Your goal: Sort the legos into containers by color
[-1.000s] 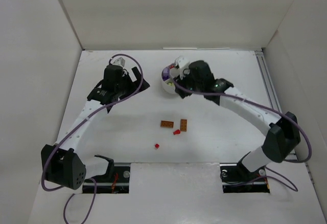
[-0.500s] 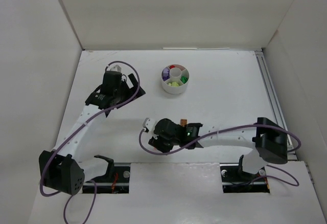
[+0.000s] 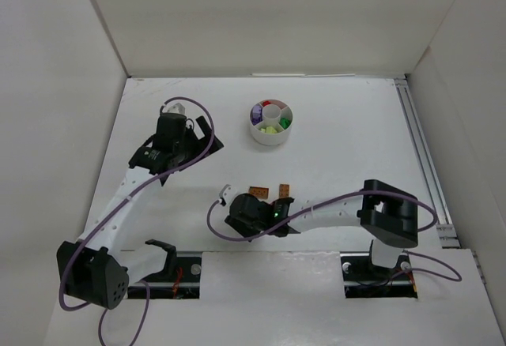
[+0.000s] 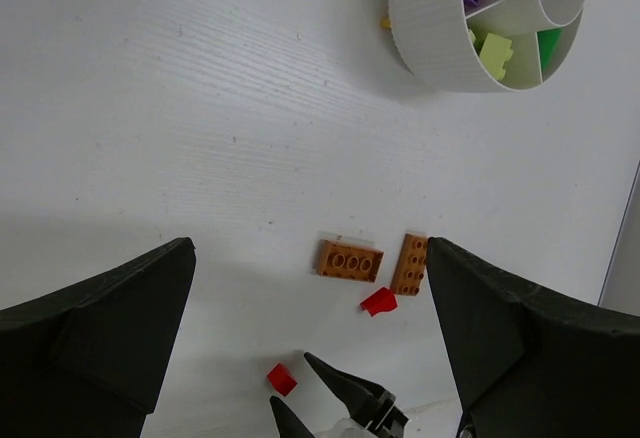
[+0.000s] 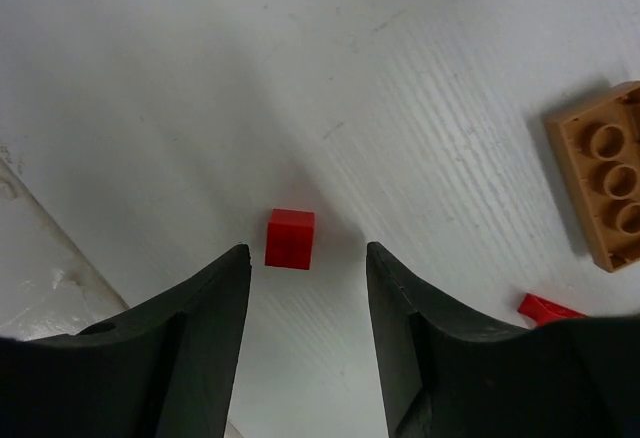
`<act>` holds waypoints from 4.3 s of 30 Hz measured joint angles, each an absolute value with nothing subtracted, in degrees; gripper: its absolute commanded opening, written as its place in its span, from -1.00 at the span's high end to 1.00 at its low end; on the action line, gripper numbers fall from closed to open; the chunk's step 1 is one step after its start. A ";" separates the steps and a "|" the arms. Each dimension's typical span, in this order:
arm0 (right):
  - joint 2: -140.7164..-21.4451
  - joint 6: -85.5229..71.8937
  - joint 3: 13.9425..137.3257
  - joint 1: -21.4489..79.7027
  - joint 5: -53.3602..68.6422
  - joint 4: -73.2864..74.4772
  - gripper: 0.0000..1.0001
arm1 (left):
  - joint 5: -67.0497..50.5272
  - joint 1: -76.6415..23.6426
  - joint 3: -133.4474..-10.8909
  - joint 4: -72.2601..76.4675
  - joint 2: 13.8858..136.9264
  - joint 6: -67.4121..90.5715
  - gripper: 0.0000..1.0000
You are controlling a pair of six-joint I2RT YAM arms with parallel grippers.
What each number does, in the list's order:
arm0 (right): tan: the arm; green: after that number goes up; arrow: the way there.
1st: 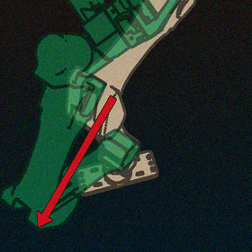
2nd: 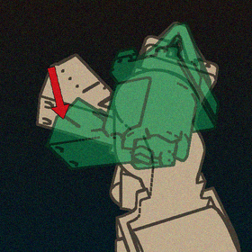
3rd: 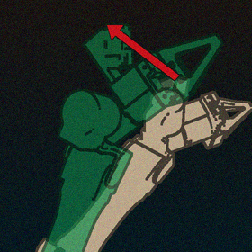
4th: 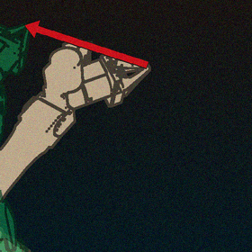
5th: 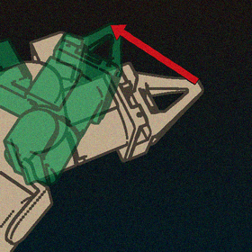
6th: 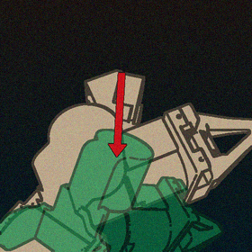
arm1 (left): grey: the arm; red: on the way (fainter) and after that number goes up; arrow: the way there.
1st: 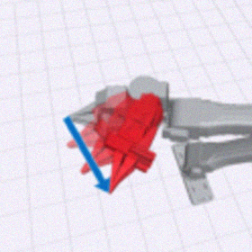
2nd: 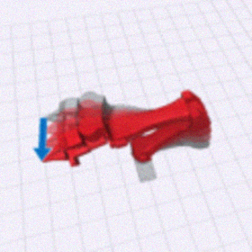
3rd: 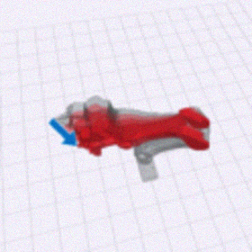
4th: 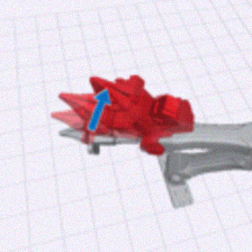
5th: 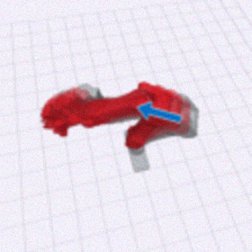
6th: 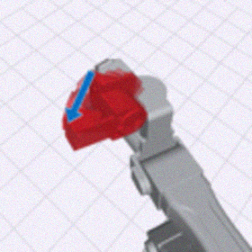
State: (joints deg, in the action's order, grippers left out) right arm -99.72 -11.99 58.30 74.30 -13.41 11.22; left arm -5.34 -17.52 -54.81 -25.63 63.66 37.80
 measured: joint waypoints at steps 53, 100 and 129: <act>-125.16 5.58 114.63 25.80 3.70 30.15 0.41 | -19.59 -12.88 -61.10 -11.38 80.77 34.46 -1.00; -122.37 4.21 111.70 25.58 6.24 27.86 0.13 | -18.59 -12.88 -58.46 -11.03 69.19 34.94 -1.00; -88.79 9.76 56.73 52.71 7.31 20.08 -0.18 | -18.68 -13.13 -47.09 -13.56 54.02 36.77 -1.00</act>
State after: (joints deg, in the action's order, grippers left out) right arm -88.79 9.76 56.73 52.71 7.31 20.08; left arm -18.68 -13.13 -47.09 -13.56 54.02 36.77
